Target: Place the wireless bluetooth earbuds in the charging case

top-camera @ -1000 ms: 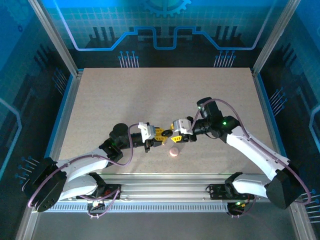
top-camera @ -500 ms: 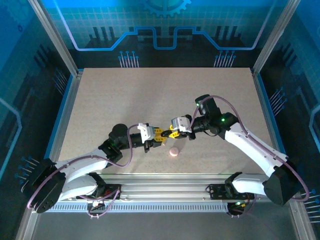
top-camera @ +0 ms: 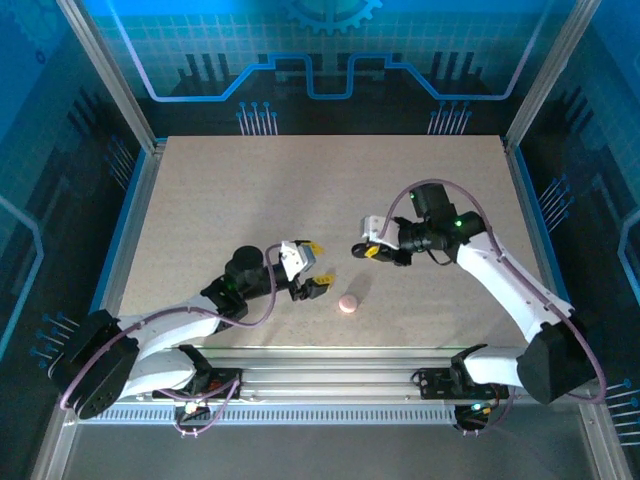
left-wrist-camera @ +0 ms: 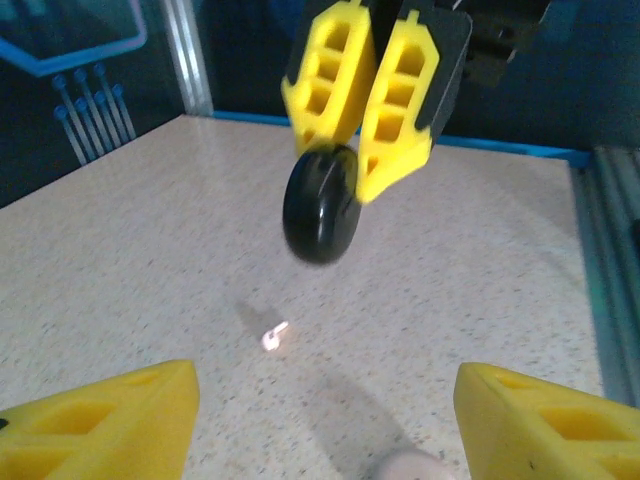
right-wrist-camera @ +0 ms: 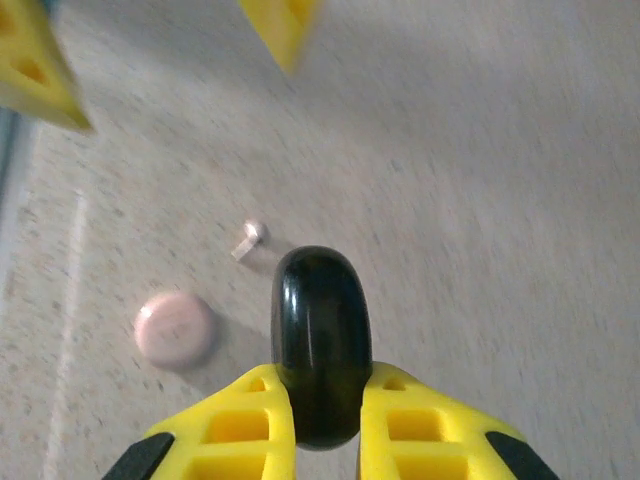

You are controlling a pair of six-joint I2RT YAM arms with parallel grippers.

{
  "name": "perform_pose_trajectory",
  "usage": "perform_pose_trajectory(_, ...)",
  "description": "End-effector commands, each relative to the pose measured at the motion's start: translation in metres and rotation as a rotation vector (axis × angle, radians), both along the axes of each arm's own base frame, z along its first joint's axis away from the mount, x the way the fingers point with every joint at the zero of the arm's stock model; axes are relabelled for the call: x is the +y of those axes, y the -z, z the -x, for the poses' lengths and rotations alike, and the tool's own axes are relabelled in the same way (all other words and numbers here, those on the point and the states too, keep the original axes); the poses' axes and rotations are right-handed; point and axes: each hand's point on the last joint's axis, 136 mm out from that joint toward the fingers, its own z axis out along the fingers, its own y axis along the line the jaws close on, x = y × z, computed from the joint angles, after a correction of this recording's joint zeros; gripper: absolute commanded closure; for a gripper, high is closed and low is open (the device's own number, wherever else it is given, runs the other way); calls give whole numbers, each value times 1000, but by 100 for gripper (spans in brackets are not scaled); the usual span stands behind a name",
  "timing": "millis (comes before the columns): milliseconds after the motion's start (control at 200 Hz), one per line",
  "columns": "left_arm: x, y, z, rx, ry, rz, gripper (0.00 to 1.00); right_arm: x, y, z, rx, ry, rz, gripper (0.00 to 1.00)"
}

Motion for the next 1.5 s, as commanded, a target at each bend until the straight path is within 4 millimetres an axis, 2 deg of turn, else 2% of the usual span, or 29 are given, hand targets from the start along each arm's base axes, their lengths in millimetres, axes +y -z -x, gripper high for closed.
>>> perform_pose_trajectory(0,2,-2,-20,17,-94,-26,32,-35,8,-17,112,198,74,89)
perform_pose_trajectory(285,2,12,-47,85,-187,-122,32,-97,48,-56,268,454,179,88)
perform_pose_trajectory(500,-6,19,-57,130,-190,-151,32,-132,83,-77,406,551,258,88)
perform_pose_trajectory(625,-10,23,-62,147,-193,-157,32,-146,94,-86,476,570,287,88)
perform_pose_trajectory(920,-17,29,-73,174,-197,-188,32,-165,118,-103,576,571,344,88)
perform_pose_trajectory(1341,-24,32,-83,193,-201,-192,32,-166,139,-111,681,519,298,84)
perform_pose_trajectory(1496,-25,33,-86,197,-212,-189,32,-170,143,-117,713,536,293,76)
